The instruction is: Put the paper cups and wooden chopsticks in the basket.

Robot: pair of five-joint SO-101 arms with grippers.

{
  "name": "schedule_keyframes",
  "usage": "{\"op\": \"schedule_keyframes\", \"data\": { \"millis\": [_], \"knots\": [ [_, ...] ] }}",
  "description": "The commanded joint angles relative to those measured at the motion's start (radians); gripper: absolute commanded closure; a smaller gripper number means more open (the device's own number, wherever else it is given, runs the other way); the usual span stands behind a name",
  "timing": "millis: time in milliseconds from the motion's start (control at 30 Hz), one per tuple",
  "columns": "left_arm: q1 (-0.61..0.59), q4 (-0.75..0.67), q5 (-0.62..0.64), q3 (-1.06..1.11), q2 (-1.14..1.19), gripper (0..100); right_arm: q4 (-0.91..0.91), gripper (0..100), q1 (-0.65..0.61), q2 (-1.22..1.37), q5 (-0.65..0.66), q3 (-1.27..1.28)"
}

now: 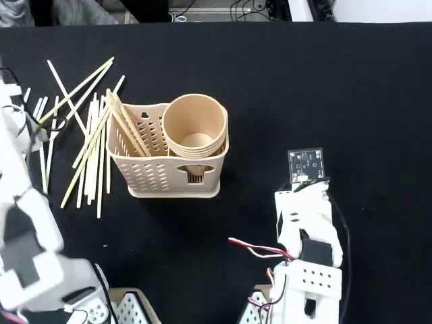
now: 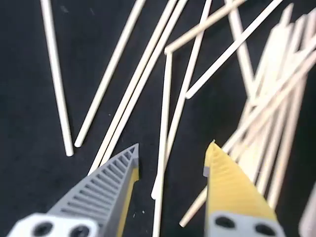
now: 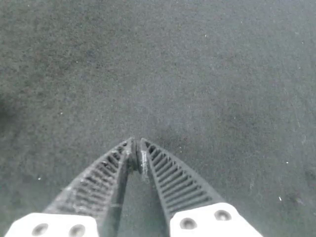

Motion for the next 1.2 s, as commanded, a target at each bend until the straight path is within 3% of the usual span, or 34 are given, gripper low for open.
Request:
{"op": "schedule_keyframes", "data": {
  "millis": [0, 333, 533, 833, 1167],
  "knots": [
    [-0.021, -0.003, -0.035, -0.18, 0.258, 79, -0.014, 98.6, 0.006, -0.015, -0.005, -0.007],
    [-0.005, -0.002, -0.032, -0.414, 0.666, 79, -0.014, 98.6, 0.006, -0.015, -0.005, -0.007],
    [-0.005, 0.003, -0.034, -0.478, 0.761, 98, -0.014, 98.6, 0.006, -0.015, -0.005, -0.007],
    [-0.004, 0.135, -0.041, -0.479, 0.677, 97, -0.014, 98.6, 0.006, -0.015, -0.005, -0.007],
    [-0.002, 0.396, -0.115, -0.404, 0.276, 97, -0.014, 98.6, 0.006, -0.015, -0.005, -0.007]
  ]
}}
